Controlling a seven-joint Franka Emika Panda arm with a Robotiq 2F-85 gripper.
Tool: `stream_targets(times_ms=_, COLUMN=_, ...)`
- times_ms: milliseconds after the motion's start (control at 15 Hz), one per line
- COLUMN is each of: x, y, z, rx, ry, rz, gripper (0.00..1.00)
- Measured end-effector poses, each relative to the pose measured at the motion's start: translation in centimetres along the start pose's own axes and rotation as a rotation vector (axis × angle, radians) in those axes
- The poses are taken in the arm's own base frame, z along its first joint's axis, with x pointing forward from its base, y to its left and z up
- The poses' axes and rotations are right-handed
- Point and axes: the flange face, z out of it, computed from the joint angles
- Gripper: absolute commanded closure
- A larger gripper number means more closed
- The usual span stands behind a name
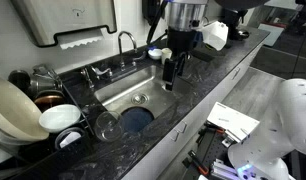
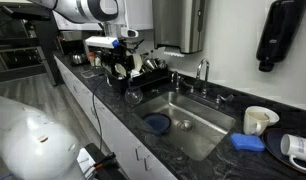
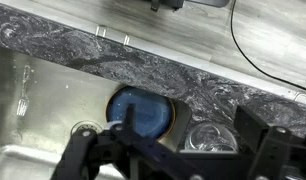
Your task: Move the glass cup to the right side of the counter.
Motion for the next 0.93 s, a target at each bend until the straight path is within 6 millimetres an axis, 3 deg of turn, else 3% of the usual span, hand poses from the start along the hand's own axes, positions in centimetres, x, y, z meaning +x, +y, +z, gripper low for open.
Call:
stream_targets(times_ms=400, x=0.4, y=-0.5, z=0.5, rx=-0.005, ry=0.003, rz=0.037, gripper=0.00)
stream_targets(times_ms=933, x=3.2, y=-5.0, z=3.4, rx=-0.015, ry=0.091, rz=0.232, gripper=0.00)
